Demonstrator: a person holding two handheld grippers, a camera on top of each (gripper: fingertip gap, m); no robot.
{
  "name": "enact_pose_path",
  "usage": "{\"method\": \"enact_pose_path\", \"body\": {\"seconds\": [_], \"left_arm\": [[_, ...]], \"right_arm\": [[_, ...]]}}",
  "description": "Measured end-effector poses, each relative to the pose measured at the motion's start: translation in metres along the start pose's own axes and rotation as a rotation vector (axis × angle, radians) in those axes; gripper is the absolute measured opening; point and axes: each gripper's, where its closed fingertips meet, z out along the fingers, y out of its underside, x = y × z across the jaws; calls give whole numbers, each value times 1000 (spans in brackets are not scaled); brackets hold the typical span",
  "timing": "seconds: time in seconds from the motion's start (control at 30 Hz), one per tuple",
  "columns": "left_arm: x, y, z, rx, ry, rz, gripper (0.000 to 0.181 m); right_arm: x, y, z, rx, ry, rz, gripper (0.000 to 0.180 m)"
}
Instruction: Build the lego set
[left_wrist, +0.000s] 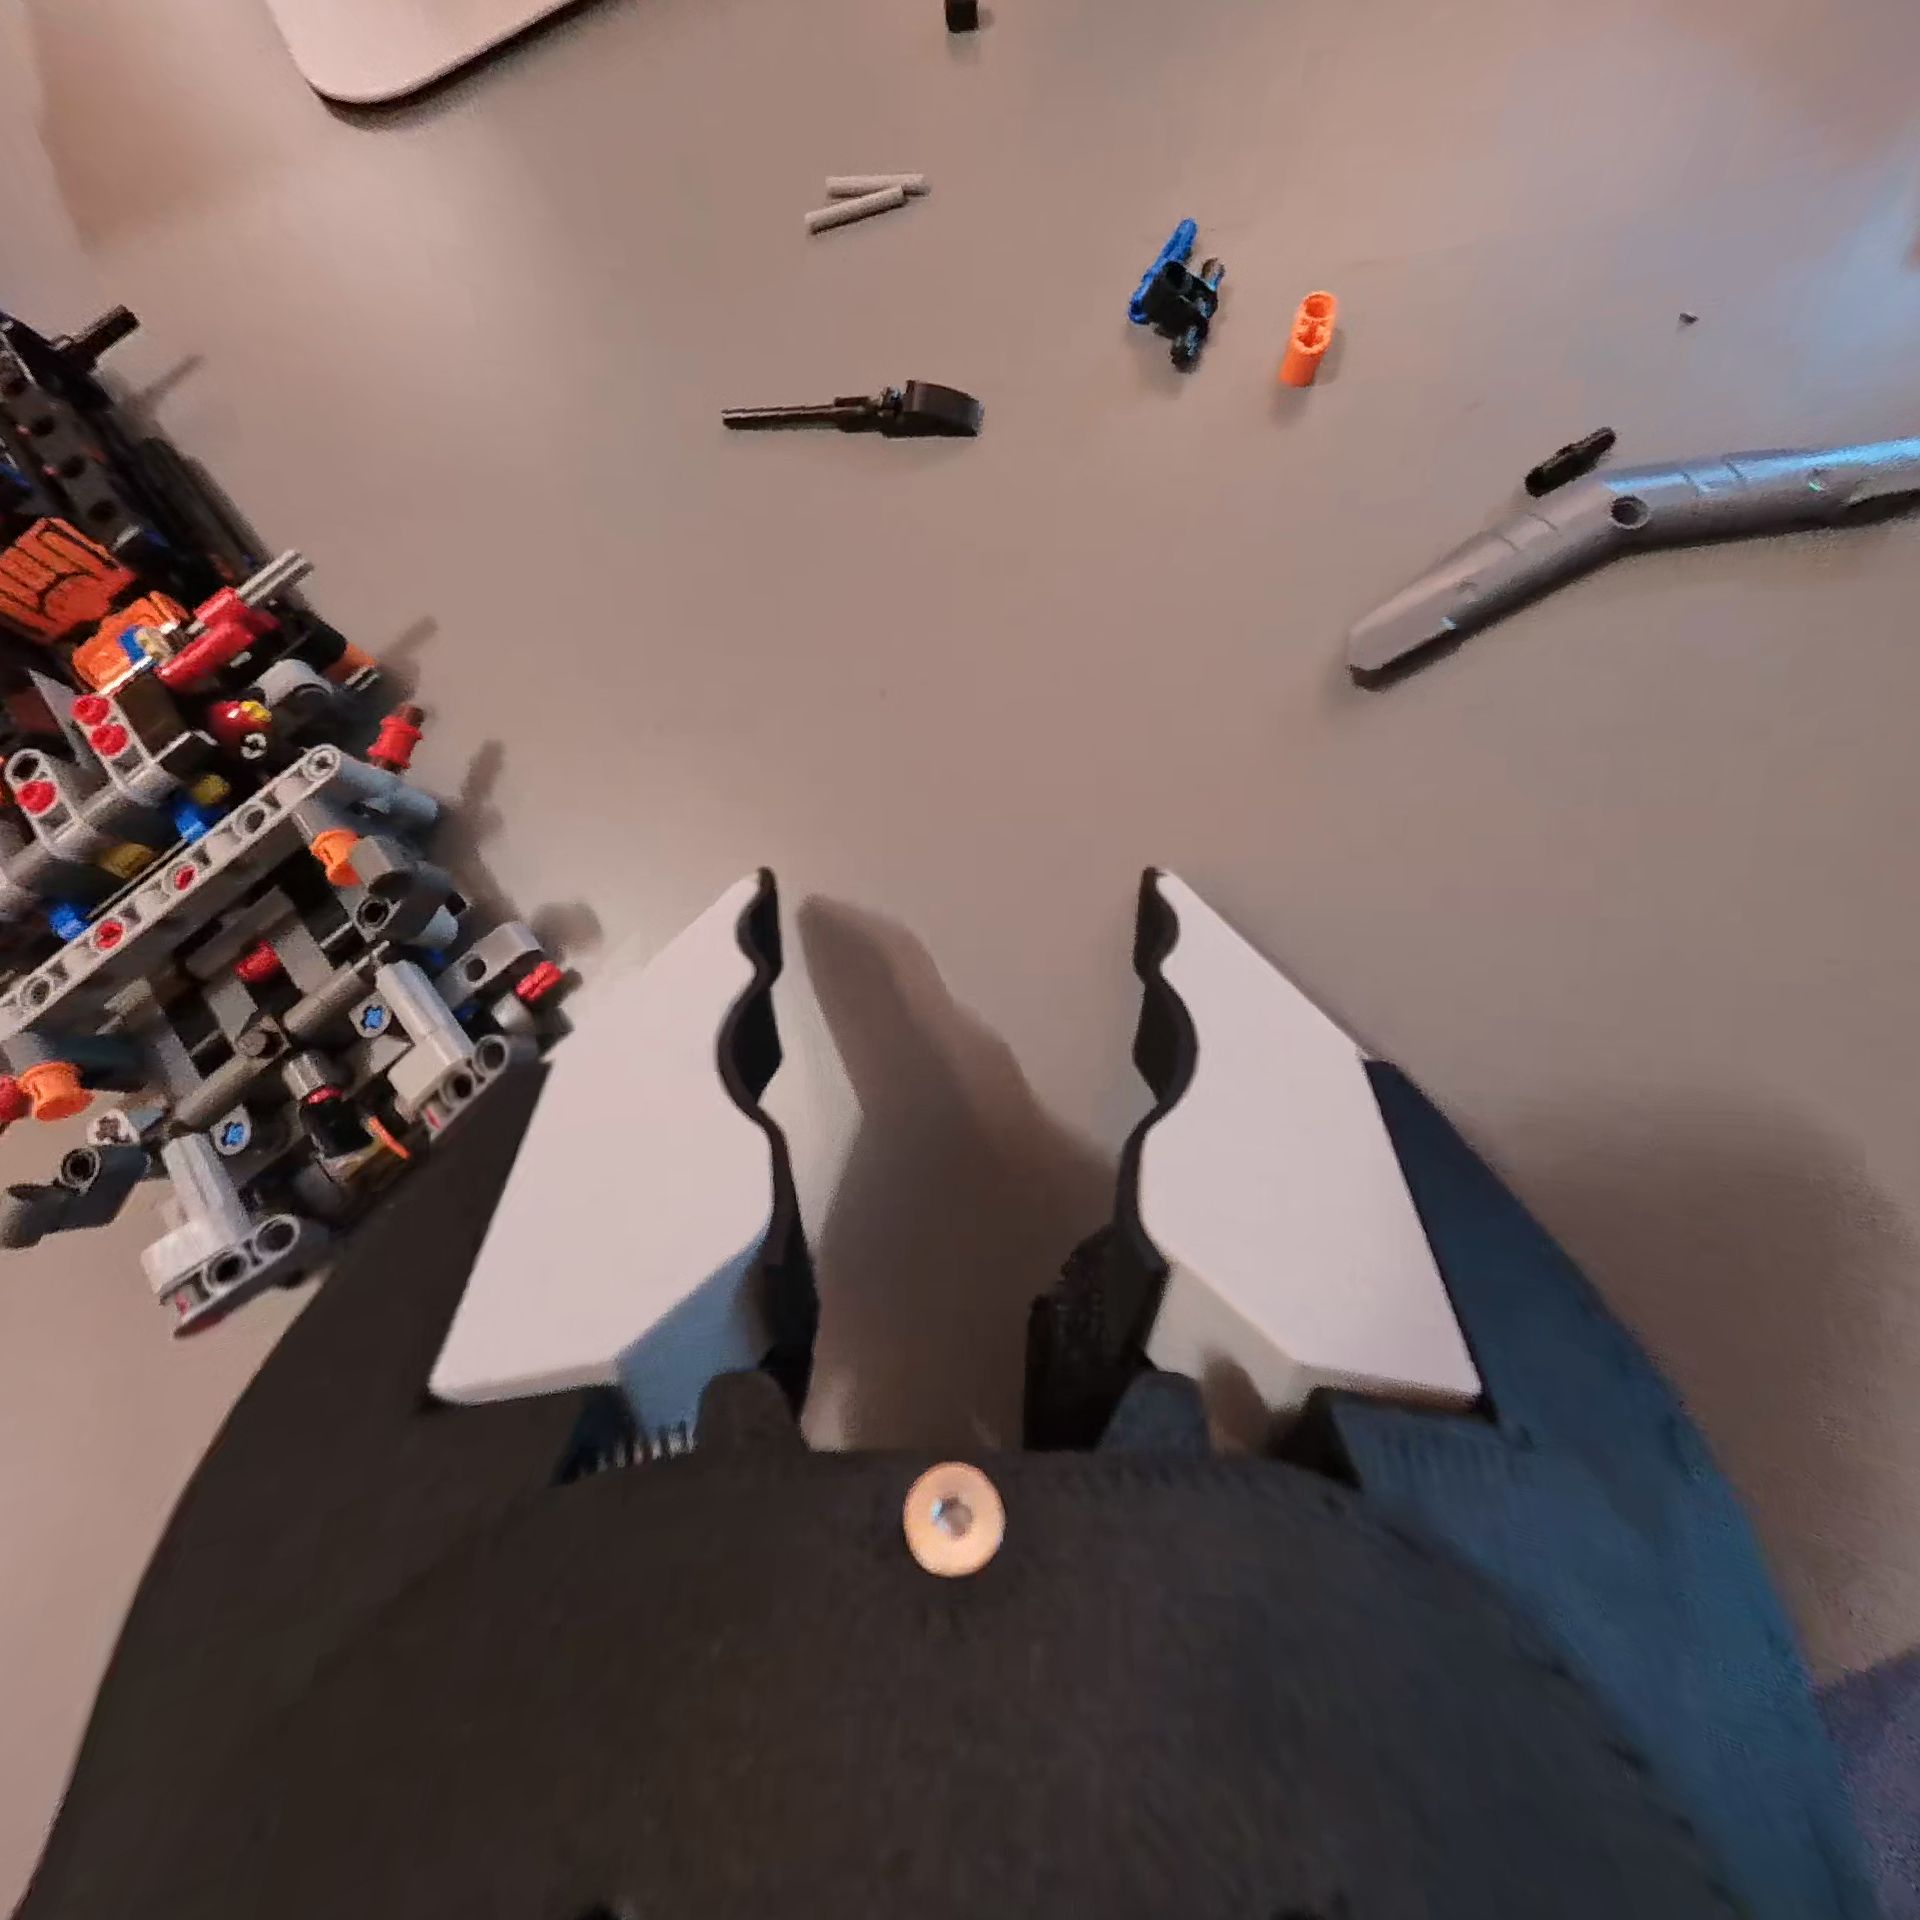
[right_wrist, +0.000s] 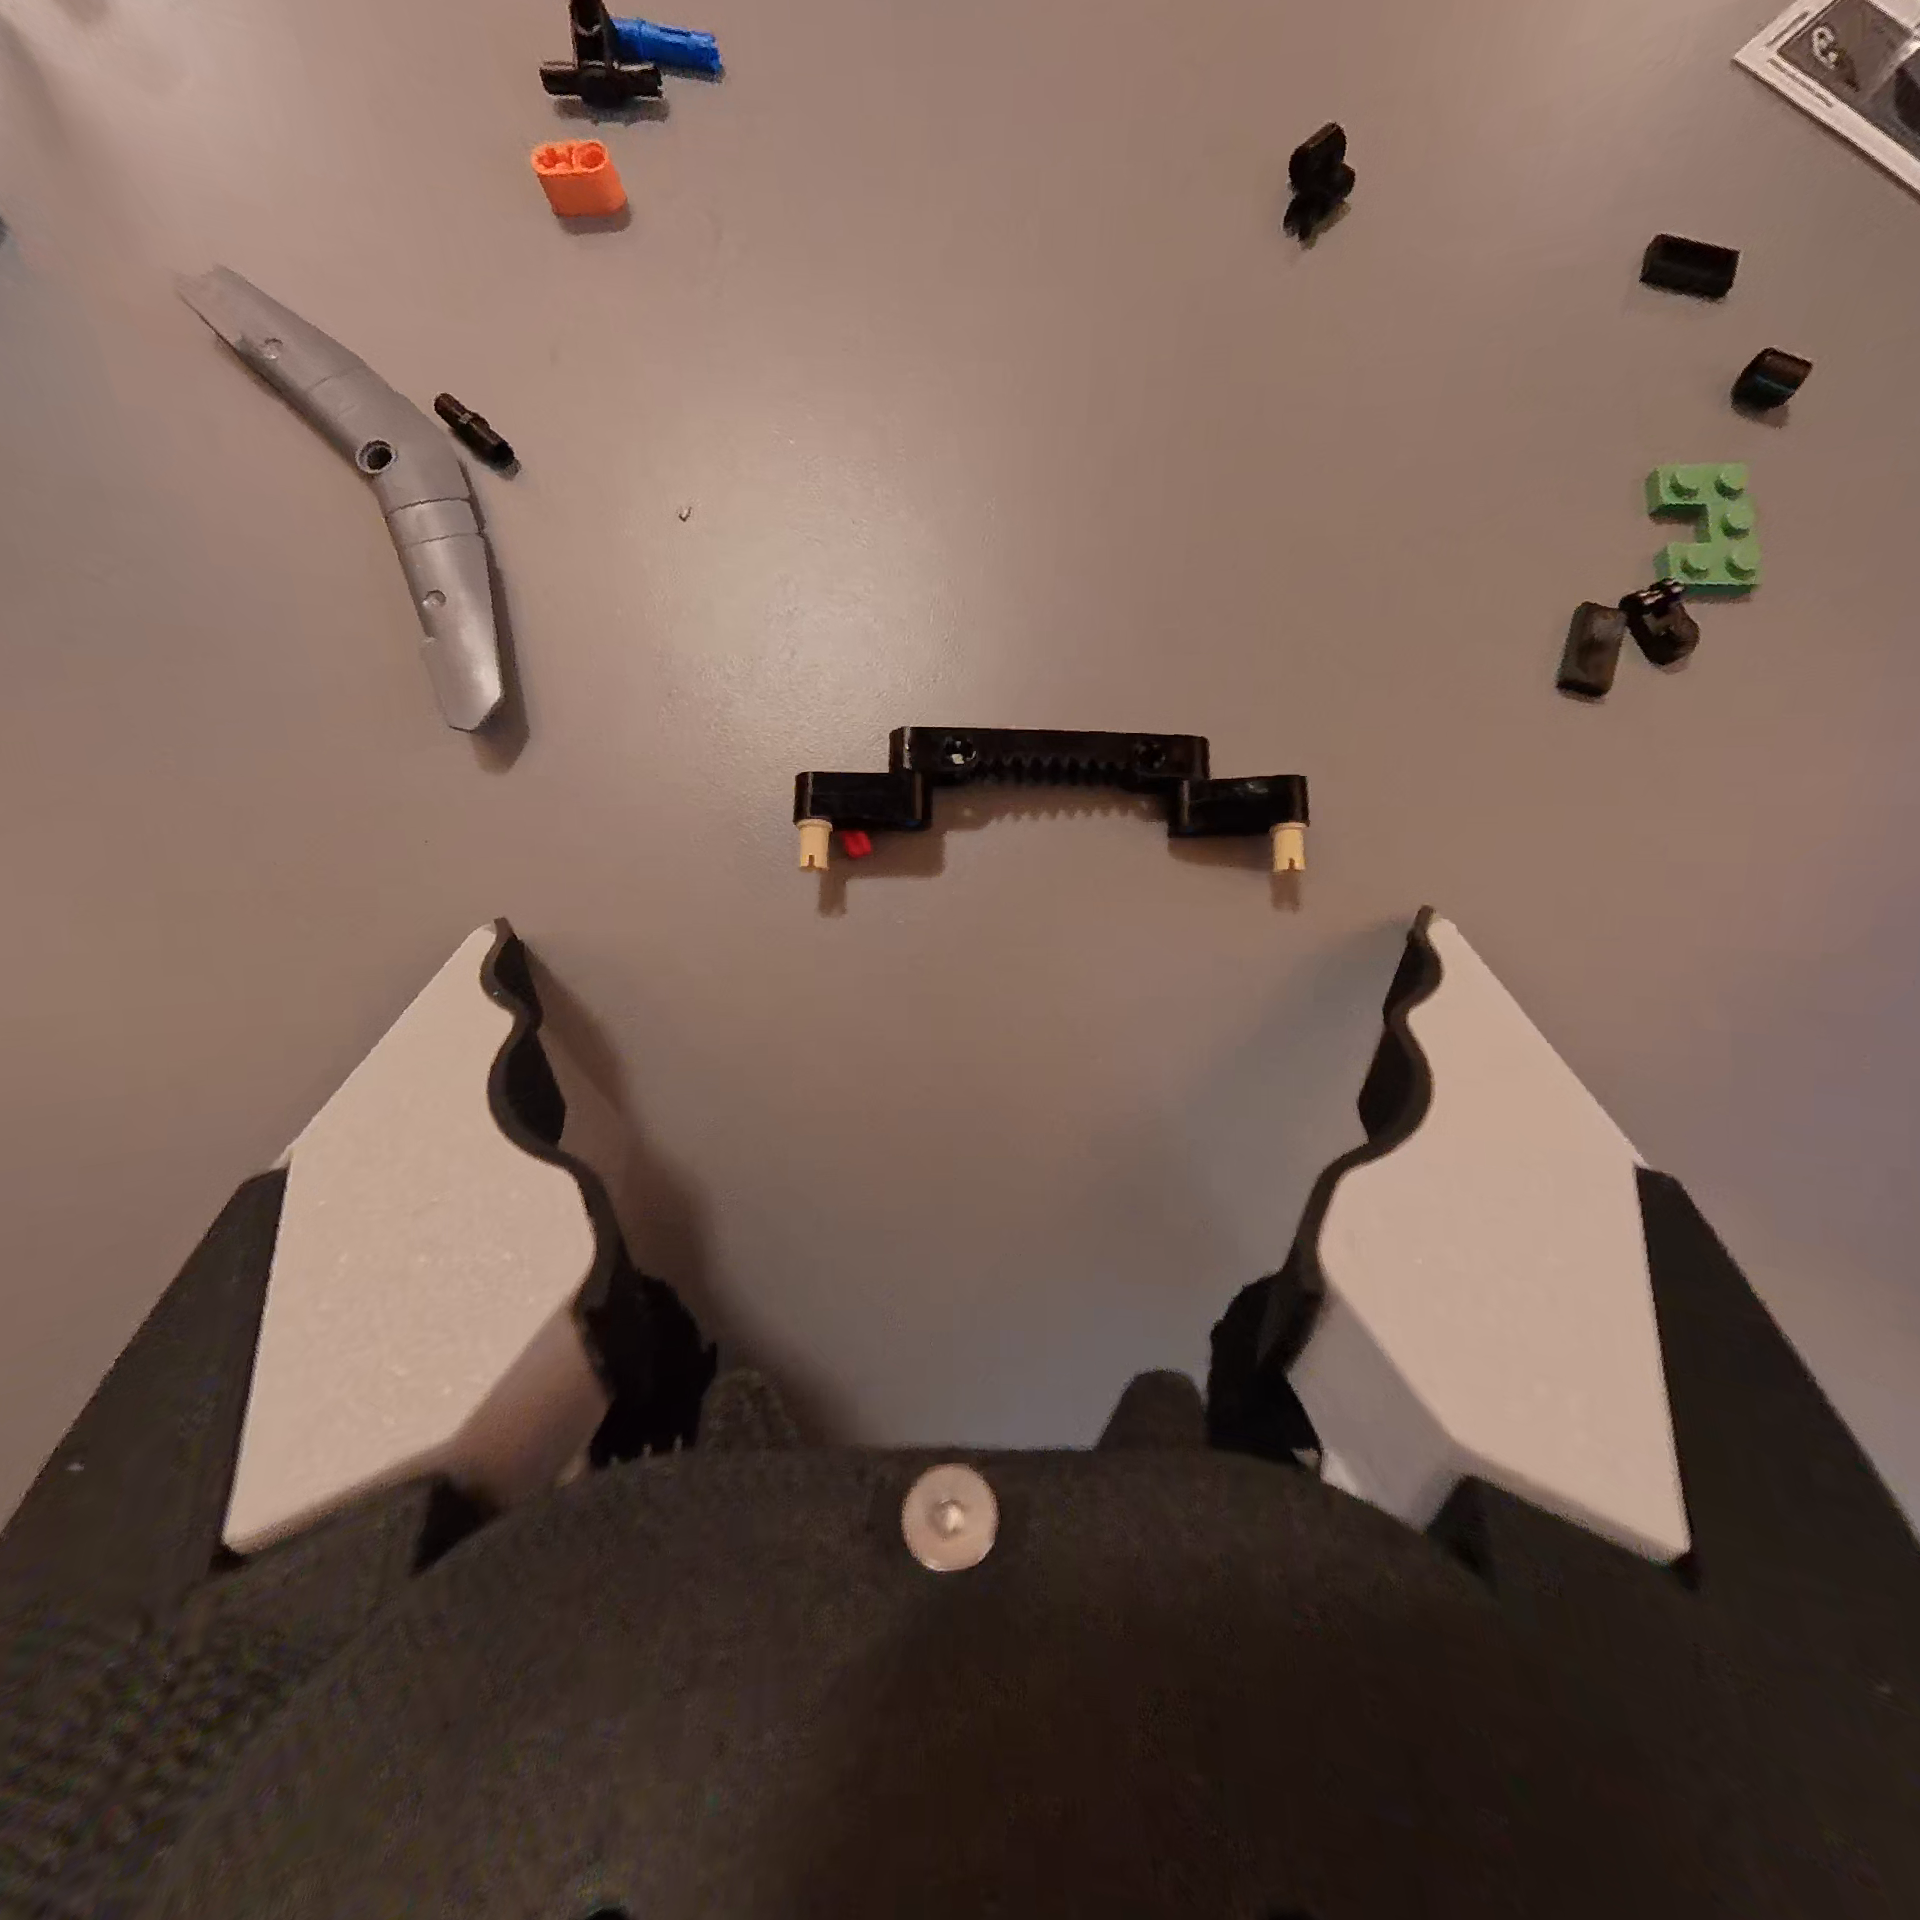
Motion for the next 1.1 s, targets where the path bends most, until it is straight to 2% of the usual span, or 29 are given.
{"method": "enact_pose_path", "body": {"seconds": [0.1,0.2,0.27,0.4,0.47,0.5,0.53,0.63,0.67,0.7,0.8,0.87,0.9,0.93,1.03,1.1], "left_arm": [[-4,4,-5,17,-41,5,72],[-1,0,-4,46,-27,64,63],[8,-2,0,38,35,65,58],[31,-6,3,24,275,5,77],[31,-10,5,33,315,-9,73],[37,-14,4,41,384,-24,75],[40,-17,4,48,438,-58,68],[48,-26,6,26,601,-187,41],[53,-24,6,-5,633,-158,32],[59,-23,5,-23,661,-121,24],[66,-27,-3,13,681,-71,0],[65,-48,-24,142,684,-42,0],[64,-63,-40,234,693,-38,0],[65,-76,-56,311,714,-43,0],[72,-111,-102,504,839,-117,0],[85,-124,-128,572,946,-127,0]], "right_arm": [[-1,1,-2,5,-14,-13,154],[1,1,-2,11,-3,-1,150],[1,0,-1,10,2,5,150],[2,0,0,-8,2,7,151],[2,0,0,-24,2,13,150],[-1,0,0,-33,-20,8,156],[0,0,-1,-33,-17,22,154],[2,-2,-5,-25,1,57,136],[1,-5,-7,-3,-12,76,132],[-1,-5,-9,12,-18,74,120],[-11,-10,-26,76,12,-21,69],[-26,-21,-48,158,-15,-56,37],[-37,-32,-63,231,-38,-77,13],[-49,-42,-77,298,-61,-103,0],[-88,-66,-101,403,-131,-185,0],[-111,-86,-111,475,-135,-250,0]]}}
